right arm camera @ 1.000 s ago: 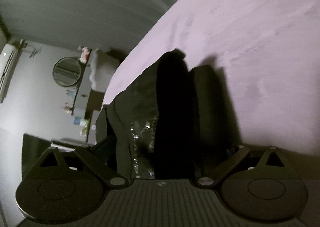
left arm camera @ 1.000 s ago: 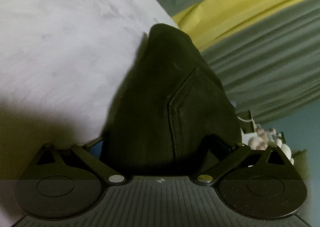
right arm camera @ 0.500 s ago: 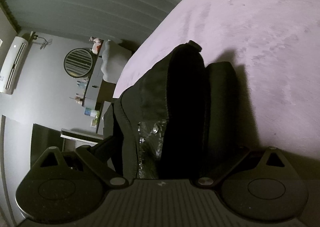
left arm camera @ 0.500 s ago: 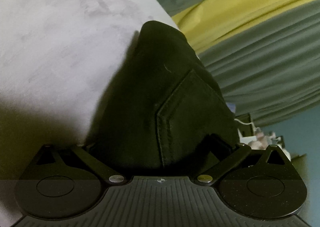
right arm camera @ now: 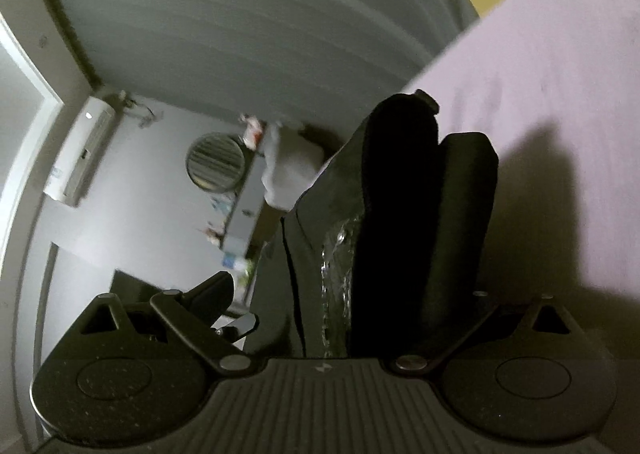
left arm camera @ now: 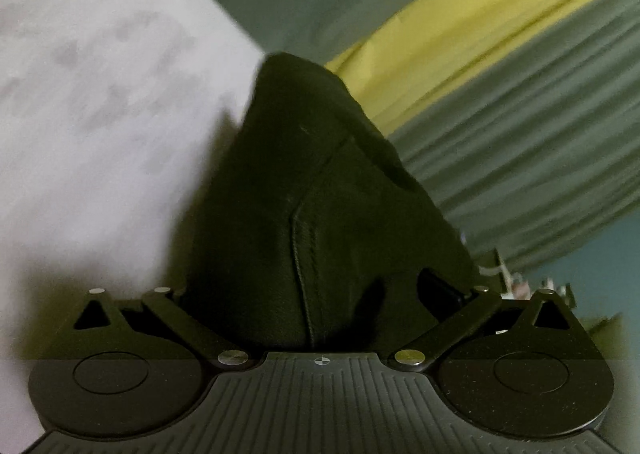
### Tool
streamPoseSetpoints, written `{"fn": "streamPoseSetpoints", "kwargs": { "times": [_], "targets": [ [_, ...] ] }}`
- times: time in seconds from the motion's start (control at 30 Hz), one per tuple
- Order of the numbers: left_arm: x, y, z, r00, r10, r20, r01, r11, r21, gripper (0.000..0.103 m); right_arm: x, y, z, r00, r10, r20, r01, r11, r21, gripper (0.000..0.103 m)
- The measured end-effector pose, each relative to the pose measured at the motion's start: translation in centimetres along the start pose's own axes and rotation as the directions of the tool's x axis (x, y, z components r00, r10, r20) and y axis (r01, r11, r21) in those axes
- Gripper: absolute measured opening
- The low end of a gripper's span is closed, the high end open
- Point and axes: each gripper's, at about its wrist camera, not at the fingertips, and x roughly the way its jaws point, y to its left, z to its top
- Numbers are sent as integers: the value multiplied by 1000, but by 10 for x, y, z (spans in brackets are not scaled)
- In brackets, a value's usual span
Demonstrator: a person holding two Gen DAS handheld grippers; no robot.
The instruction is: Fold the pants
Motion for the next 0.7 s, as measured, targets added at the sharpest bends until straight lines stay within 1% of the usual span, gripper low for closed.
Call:
{"fn": "streamPoseSetpoints", "kwargs": {
  "times": [0.03, 0.07, 0.13, 0.17, 0.2, 0.23, 0.27, 0.3, 0.33, 0.37, 0.4, 0.43, 0.47, 0.5, 0.57, 0.6, 0.63, 0.7],
  "targets": [
    [5, -3, 3, 1000, -1, 8, 1, 1000, -5, 102, -1, 0, 4, 1000, -1, 20, 1, 1000, -5, 99],
    [12, -8, 7, 1000, 14, 20, -14, 1000, 0, 102, -3, -1, 9, 999, -3, 45, 3, 1000, -9, 99],
    [23, -14, 9, 995, 94, 39, -94, 996, 10, 102, -6, -2, 18, 996, -30, 85, 32, 999, -19, 99],
    [31, -16, 9, 987, 156, 46, -156, 988, 10, 102, -7, -3, 24, 994, -48, 94, 50, 999, -20, 99],
    [37, -17, 8, 970, 234, 65, -235, 972, 11, 102, -6, -6, 30, 993, -71, 94, 73, 997, -18, 99],
    [38, -17, 6, 953, 290, 88, -292, 956, 10, 102, -7, -10, 36, 991, -98, 86, 99, 995, -11, 99],
    [39, -16, 5, 932, 345, 115, -348, 937, 8, 102, -8, -17, 42, 989, -121, 82, 121, 993, 7, 99],
    [37, -15, 3, 913, 384, 137, -388, 922, 4, 102, -11, -24, 47, 985, -151, 89, 148, 988, 35, 99],
    [32, -14, 2, 911, 385, 146, -390, 921, 8, 102, -15, -30, 52, 980, -173, 96, 167, 984, 69, 99],
    [27, -15, 0, 904, 397, 160, -404, 915, 9, 102, -23, -38, 57, 980, -172, 103, 160, 980, 115, 99],
    [19, -19, -2, 888, 422, 185, -432, 902, 16, 102, -31, -44, 61, 977, -171, 127, 150, 975, 162, 99],
    [12, -26, -2, 867, 447, 221, -464, 885, 28, 102, -40, -45, 63, 969, -179, 168, 150, 973, 175, 99],
    [10, -30, -1, 855, 453, 254, -476, 879, 37, 102, -47, -40, 64, 957, -193, 216, 162, 975, 153, 99],
    [5, -37, 0, 851, 440, 286, -471, 881, 48, 102, -55, -31, 64, 940, -199, 276, 179, 979, 97, 99],
    [11, -48, 7, 859, 414, 300, -448, 892, 53, 102, -60, -9, 61, 925, -181, 333, 197, 980, -14, 99],
    [18, -53, 10, 864, 403, 301, -439, 896, 61, 102, -59, 0, 58, 926, -163, 341, 190, 981, -49, 99],
    [25, -59, 12, 868, 395, 300, -435, 897, 76, 102, -56, 8, 54, 933, -116, 341, 155, 984, -88, 99],
    [43, -72, 14, 868, 400, 295, -445, 890, 102, 102, -49, 13, 47, 951, -42, 308, 87, 987, -132, 99]
  ]
}}
